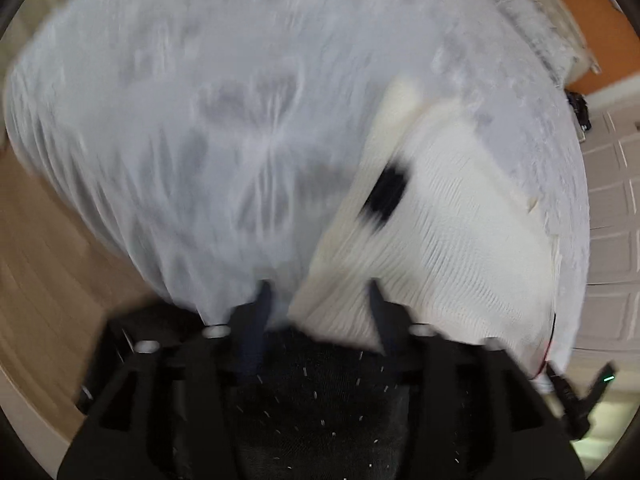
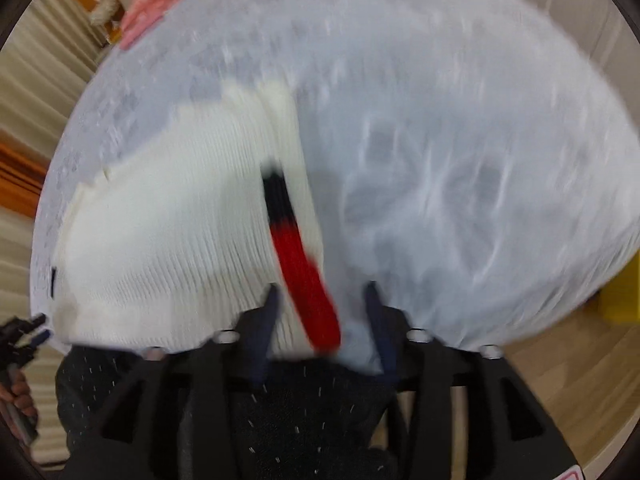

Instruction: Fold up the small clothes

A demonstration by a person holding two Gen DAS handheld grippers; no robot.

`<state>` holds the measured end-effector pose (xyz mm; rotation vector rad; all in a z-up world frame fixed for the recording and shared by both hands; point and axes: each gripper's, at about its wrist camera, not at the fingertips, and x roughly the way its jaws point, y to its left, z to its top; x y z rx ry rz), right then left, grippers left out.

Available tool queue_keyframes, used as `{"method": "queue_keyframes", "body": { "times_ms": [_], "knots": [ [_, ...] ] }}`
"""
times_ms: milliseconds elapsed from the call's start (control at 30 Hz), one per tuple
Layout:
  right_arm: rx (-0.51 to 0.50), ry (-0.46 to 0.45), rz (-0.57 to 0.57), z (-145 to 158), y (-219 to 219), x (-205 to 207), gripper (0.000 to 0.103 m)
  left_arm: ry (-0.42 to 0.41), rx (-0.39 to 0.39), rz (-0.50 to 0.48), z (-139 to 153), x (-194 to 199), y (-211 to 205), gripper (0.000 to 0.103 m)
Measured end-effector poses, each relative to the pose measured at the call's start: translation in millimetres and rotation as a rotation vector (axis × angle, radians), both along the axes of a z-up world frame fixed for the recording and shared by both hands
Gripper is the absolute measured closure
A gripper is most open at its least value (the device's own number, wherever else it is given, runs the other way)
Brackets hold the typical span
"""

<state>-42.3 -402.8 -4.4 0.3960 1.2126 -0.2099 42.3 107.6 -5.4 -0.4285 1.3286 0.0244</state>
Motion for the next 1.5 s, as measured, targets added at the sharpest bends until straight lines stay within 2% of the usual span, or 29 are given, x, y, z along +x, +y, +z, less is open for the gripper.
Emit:
{"method": "queue_keyframes", "body": {
  "times_ms": [33, 67, 167, 200, 300, 433, 467, 500, 533, 567, 600, 733, 767, 800, 833, 900, 1033, 1100, 1167, 1200, 1300, 1333, 1367, 1400, 1433, 1500],
  "knots": [
    [-0.003, -0.036, 0.001, 11, -2, 9, 0.041, -0.051, 0.036, -0.010, 14, 7, -1, 0.037],
    [0.012, -0.061, 0.005, 17, -3, 18, 0.040, -0.087, 0.053, -0.020, 24, 16, -3, 0.032],
    [0.062, -0.085, 0.026, 16, 4, 57, 0.040, -0.151, 0.040, -0.046, 38, 55, -15, 0.018],
    [0.062, -0.084, 0.040, 13, 9, 72, 0.040, -0.157, 0.031, -0.056, 37, 67, -22, 0.015],
    [0.013, -0.051, 0.092, -6, 27, 117, 0.040, -0.133, 0.054, -0.097, 21, 104, -48, 0.015],
    [-0.011, 0.001, 0.081, -33, 33, 144, 0.040, -0.086, 0.079, -0.171, -16, 131, -73, 0.016],
    [0.004, 0.011, 0.076, -41, 32, 147, 0.039, -0.070, 0.078, -0.185, -24, 134, -75, 0.026],
    [0.015, 0.025, 0.077, -48, 32, 150, 0.044, -0.055, 0.069, -0.200, -32, 137, -77, 0.051],
    [0.016, 0.038, 0.088, -53, 34, 153, 0.070, -0.022, 0.068, -0.218, -43, 142, -79, 0.064],
    [0.027, 0.041, 0.104, -55, 34, 155, 0.088, -0.002, 0.084, -0.222, -49, 145, -80, 0.093],
    [0.042, 0.030, 0.108, -50, 31, 156, 0.090, -0.001, 0.084, -0.221, -50, 147, -78, 0.097],
    [0.023, -0.072, 0.048, -17, 7, 150, 0.092, -0.078, 0.061, -0.166, -28, 147, -56, 0.097],
    [0.025, -0.069, 0.032, -21, 0, 148, 0.092, -0.068, 0.069, -0.157, -31, 148, -51, 0.097],
    [-0.002, -0.015, 0.009, -37, -9, 148, 0.097, -0.046, 0.077, -0.160, -40, 149, -49, 0.097],
    [-0.007, 0.027, 0.006, -52, -13, 150, 0.097, -0.021, 0.096, -0.159, -49, 150, -49, 0.097],
    [0.044, 0.053, 0.000, -71, -18, 149, 0.095, -0.014, 0.095, -0.155, -62, 150, -48, 0.094],
    [0.081, -0.059, -0.030, -27, -17, 139, 0.089, -0.044, 0.133, -0.191, -36, 144, -61, 0.083],
    [0.060, -0.110, 0.001, -3, -4, 128, 0.087, -0.104, 0.176, -0.214, -14, 133, -68, 0.071],
    [0.081, -0.141, 0.052, 11, 18, 114, 0.087, -0.163, 0.203, -0.255, 6, 114, -81, 0.062],
    [0.092, -0.125, 0.100, 9, 33, 107, 0.087, -0.167, 0.213, -0.277, 8, 114, -87, 0.056],
    [0.020, -0.039, 0.190, -17, 60, 98, 0.091, -0.153, 0.303, -0.370, -4, 92, -109, 0.053],
    [-0.029, 0.031, 0.182, -40, 57, 94, 0.093, -0.114, 0.339, -0.379, -19, 87, -108, 0.053],
    [-0.035, 0.066, 0.160, -55, 49, 90, 0.098, -0.074, 0.345, -0.368, -35, 86, -103, 0.053],
    [0.011, 0.049, 0.135, -62, 39, 85, 0.099, -0.049, 0.346, -0.350, -43, 83, -95, 0.051],
    [0.072, 0.028, 0.079, -60, 26, 80, 0.100, -0.050, 0.346, -0.325, -47, 79, -86, 0.051],
    [0.060, 0.036, 0.025, -46, 18, 77, 0.099, -0.068, 0.348, -0.313, -37, 74, -81, 0.051]
  ]
}}
